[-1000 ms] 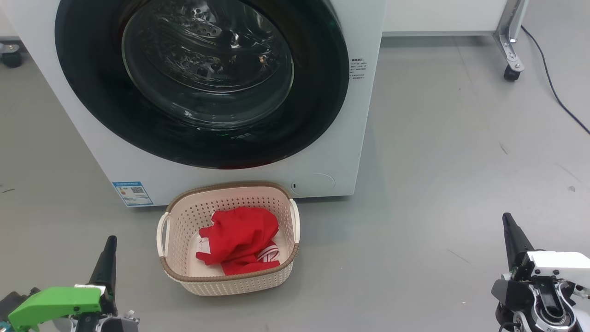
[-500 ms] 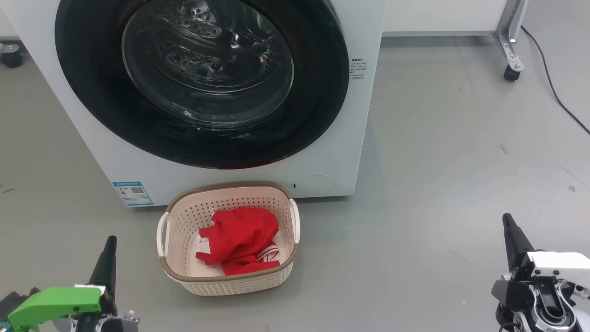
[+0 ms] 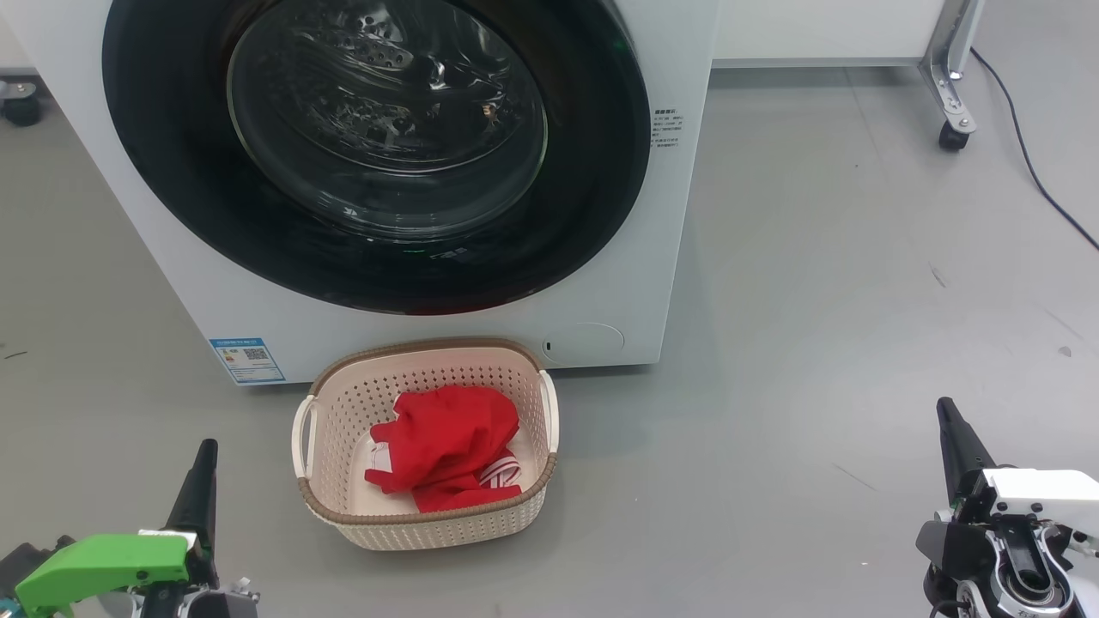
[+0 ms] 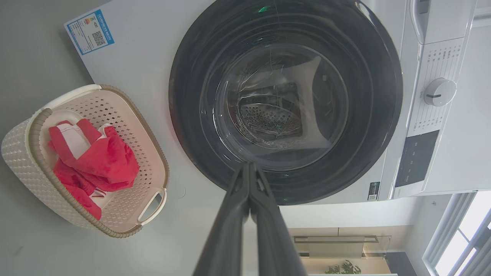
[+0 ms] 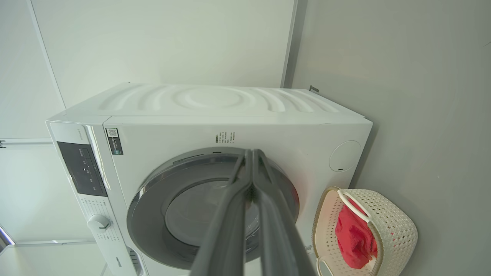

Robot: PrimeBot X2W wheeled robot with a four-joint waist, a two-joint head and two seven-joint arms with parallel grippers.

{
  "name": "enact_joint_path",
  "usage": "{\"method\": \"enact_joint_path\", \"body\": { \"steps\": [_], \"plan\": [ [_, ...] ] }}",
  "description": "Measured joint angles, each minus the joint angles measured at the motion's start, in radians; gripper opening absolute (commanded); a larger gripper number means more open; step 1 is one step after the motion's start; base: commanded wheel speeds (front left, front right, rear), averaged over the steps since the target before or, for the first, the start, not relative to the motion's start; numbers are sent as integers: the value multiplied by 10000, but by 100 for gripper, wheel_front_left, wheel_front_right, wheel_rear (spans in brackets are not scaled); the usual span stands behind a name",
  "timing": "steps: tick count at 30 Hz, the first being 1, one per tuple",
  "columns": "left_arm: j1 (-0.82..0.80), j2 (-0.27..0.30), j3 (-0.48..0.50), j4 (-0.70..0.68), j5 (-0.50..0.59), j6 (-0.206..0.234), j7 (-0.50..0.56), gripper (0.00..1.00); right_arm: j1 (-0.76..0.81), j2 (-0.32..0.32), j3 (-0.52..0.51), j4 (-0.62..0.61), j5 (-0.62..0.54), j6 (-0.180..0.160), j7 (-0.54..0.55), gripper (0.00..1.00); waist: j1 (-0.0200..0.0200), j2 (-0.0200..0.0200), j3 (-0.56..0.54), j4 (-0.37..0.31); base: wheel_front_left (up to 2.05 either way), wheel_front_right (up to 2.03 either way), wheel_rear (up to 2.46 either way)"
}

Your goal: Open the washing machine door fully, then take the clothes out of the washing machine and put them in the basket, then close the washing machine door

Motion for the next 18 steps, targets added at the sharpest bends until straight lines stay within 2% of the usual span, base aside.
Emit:
{"method": "enact_joint_path", "body": {
  "steps": [18],
  "plan": [
    [-1, -8, 15, -2, 0, 0, 29, 0, -2, 4, -19, 31, -2, 50, 15, 0, 0, 0, 0, 0, 0, 0, 0]
  ]
}}
